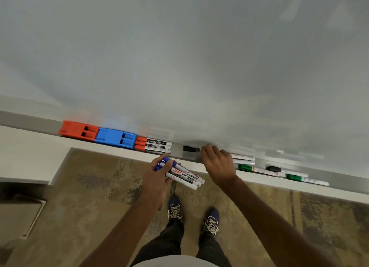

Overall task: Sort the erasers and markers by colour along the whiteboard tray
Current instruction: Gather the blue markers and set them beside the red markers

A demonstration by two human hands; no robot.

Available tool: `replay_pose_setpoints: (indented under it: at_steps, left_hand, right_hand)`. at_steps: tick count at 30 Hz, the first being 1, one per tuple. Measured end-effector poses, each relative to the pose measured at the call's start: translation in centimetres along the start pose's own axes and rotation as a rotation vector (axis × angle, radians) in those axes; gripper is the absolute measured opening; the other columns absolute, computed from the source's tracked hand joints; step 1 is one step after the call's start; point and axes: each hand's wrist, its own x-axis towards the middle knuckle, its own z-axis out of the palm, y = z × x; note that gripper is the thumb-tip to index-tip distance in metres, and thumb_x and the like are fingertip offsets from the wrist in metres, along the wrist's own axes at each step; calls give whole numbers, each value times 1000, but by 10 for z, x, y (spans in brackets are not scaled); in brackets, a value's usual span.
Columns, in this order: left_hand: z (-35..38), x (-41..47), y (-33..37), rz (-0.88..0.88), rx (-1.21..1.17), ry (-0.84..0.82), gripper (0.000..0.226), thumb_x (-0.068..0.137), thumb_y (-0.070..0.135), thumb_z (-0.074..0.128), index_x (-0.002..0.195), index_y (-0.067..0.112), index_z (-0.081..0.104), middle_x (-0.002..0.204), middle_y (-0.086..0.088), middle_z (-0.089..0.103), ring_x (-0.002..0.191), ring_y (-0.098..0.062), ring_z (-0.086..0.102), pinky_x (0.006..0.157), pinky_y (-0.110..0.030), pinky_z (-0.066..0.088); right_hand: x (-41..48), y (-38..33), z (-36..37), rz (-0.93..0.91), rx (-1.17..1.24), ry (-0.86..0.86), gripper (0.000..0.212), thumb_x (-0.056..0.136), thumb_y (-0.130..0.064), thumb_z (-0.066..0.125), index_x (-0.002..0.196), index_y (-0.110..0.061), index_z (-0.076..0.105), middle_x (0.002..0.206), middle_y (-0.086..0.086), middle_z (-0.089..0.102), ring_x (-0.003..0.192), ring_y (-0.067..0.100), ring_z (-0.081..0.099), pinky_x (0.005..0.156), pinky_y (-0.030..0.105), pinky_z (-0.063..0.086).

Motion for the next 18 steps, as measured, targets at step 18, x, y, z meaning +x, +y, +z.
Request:
replay_pose_setpoints:
  at_steps: [18]
  left_hand:
    - [32,0,-21,-31,56,-14,35,89,2,65,123,7,63,123,-22,64,106,-38,66,85,-48,58]
  right_hand:
    - [-134,173,15,322,-198,-134,41,60,15,73,99,2,66,89,18,66,73,38,63,50,40,49]
